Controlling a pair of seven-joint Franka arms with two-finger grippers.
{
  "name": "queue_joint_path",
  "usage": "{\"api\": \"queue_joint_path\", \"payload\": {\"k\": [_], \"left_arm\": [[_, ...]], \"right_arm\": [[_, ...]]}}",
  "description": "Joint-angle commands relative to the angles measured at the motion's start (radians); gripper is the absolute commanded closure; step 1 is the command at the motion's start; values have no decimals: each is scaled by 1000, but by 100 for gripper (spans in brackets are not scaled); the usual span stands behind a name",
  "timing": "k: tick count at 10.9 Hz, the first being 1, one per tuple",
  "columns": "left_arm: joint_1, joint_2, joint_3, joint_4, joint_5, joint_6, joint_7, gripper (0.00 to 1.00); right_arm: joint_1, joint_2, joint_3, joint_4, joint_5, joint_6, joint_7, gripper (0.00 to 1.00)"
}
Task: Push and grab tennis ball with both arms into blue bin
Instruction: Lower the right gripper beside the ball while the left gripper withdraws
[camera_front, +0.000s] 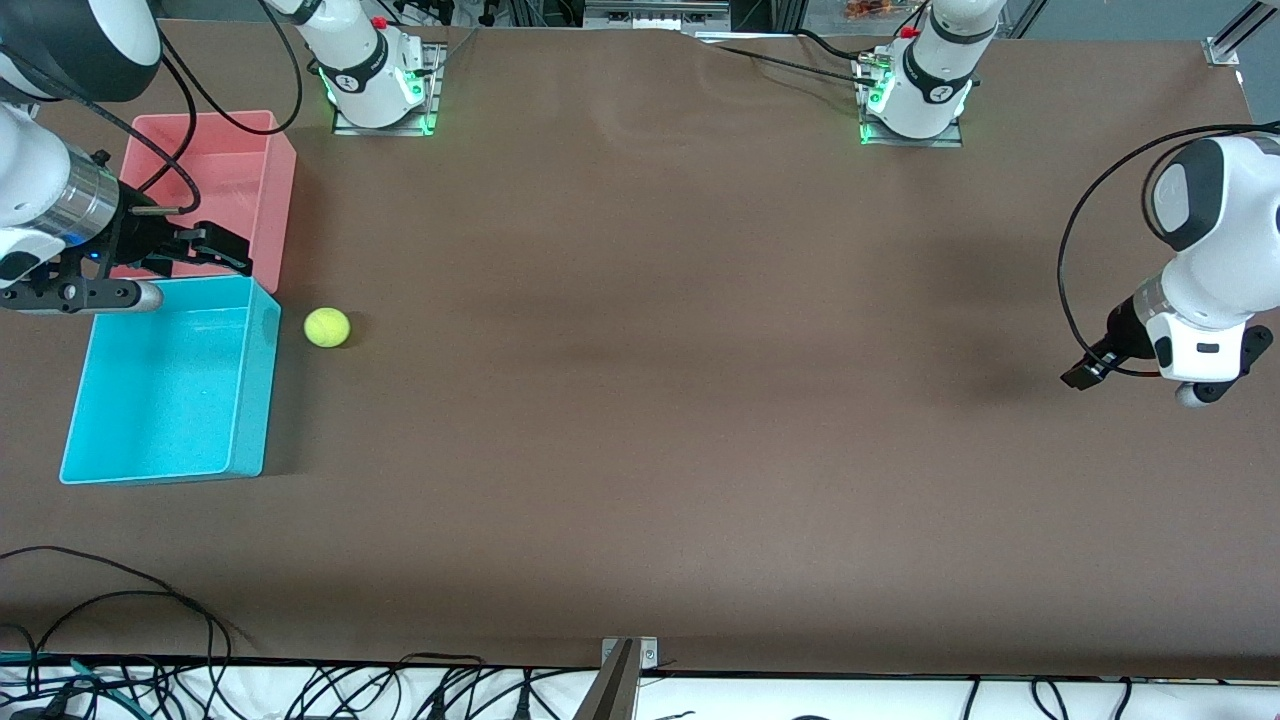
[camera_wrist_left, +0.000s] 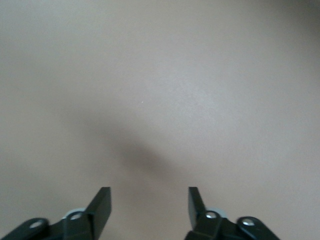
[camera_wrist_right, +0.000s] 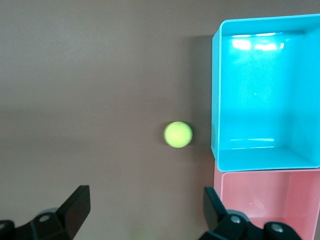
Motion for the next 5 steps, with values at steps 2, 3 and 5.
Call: {"api": "queue_joint_path", "payload": {"k": [2,3,5], "left_arm": [[-204,-113,117,35,-60,-94,247,0],[-315,-159,199,38,-125,-138,300,0],[-624,-224,466,110,-220,-253,389,0]], "right_arm": [[0,-5,-3,-69,-51,-11,14,0],[1,-8,-3,-104,-103,-11,14,0],[3,-9,-3,-185,-135,19,15,0]]}}
